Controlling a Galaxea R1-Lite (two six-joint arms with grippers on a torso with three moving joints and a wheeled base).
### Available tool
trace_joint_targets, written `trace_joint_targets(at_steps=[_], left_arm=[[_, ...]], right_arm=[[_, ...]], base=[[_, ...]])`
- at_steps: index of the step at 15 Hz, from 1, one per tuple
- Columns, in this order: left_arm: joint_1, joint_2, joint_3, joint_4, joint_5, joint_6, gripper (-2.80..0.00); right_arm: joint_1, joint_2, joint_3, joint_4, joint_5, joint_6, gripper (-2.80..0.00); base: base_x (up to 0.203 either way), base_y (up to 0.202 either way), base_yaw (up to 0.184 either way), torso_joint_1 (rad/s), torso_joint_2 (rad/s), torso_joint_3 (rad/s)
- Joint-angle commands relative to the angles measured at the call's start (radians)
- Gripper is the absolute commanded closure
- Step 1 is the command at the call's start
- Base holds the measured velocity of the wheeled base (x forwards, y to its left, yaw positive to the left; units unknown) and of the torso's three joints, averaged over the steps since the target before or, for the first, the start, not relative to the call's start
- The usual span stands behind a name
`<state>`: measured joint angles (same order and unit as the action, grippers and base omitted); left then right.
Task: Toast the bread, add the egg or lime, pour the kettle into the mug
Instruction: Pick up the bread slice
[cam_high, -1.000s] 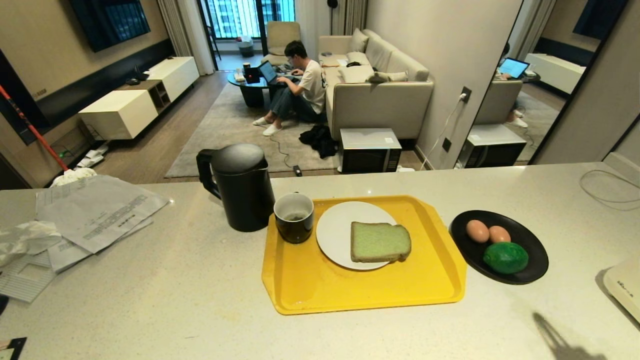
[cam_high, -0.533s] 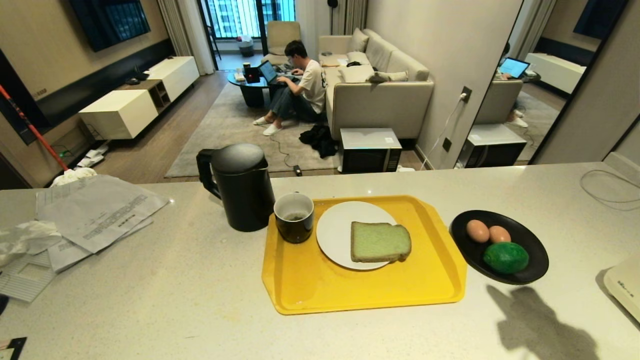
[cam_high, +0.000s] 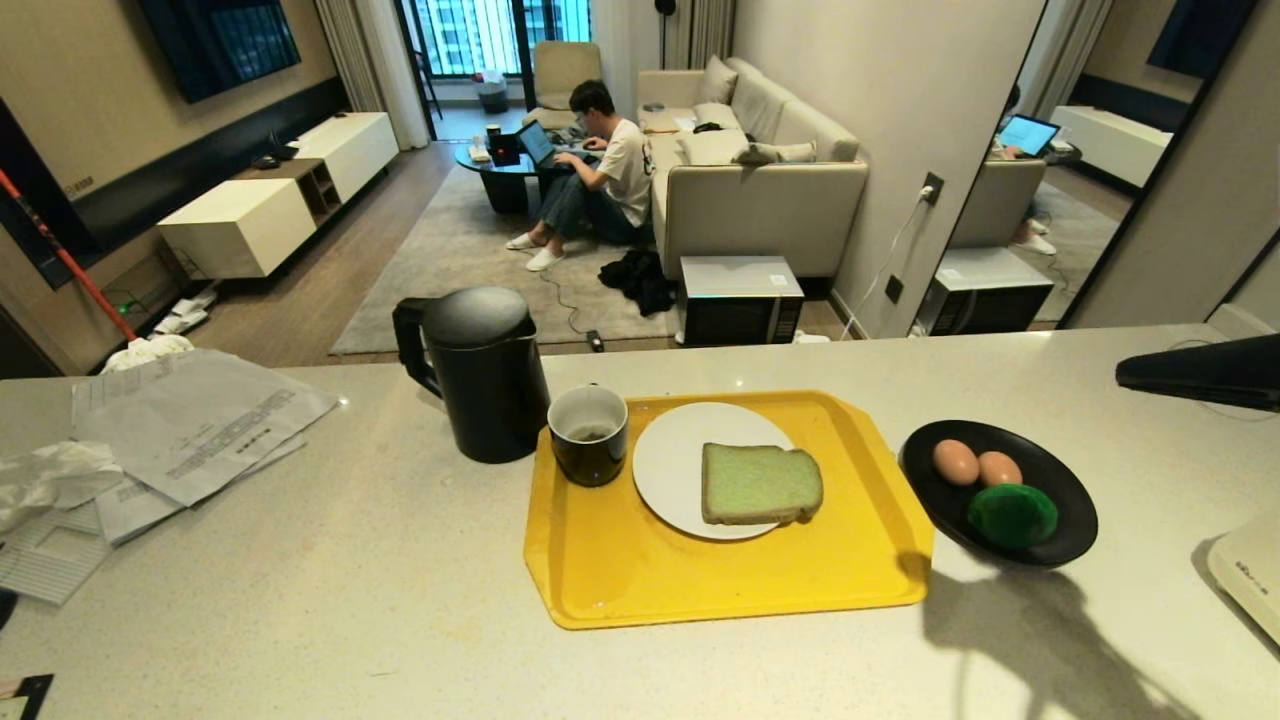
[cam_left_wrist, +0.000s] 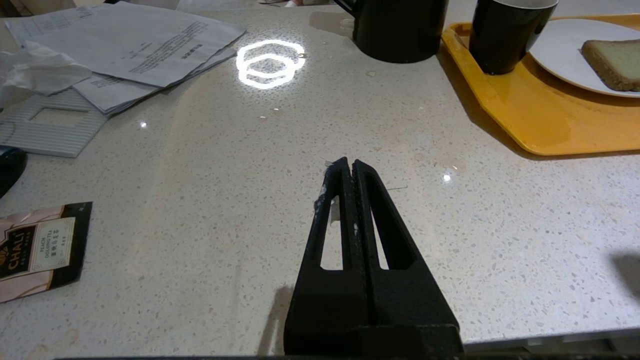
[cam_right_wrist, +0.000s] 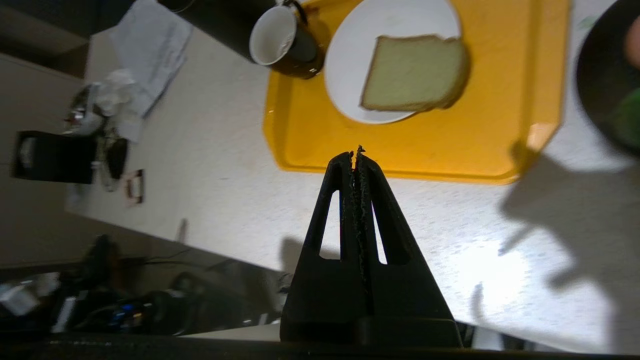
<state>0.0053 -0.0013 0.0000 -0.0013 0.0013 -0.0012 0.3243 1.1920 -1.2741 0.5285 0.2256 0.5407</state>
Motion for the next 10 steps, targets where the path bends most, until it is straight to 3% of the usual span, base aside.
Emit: trace_joint_targets(at_steps=[1,2,3,10], left_arm=[[0.001,0.000,0.000,0.000,0.000,0.000,0.00],[0.001,0.000,0.000,0.000,0.000,0.000,0.00],[0.001,0.000,0.000,0.000,0.000,0.000,0.00],[0.001,0.000,0.000,0.000,0.000,0.000,0.00]], right_arm=[[-0.015,0.051,-0.020,0.003,0.046,0.044,0.00],[-0.019,0.059,-0.022,-0.001,0.046,0.041,-1.86],[-0.023,0.069,-0.031,0.002,0.048,0.042,-2.80],[-0.027,0.144,0.025,0.001,0.113,0.070,-2.80]], base=[[0.000,0.000,0.000,0.000,0.00,0.000],[0.000,0.000,0.000,0.000,0.00,0.000],[0.000,0.000,0.000,0.000,0.00,0.000],[0.000,0.000,0.000,0.000,0.00,0.000]])
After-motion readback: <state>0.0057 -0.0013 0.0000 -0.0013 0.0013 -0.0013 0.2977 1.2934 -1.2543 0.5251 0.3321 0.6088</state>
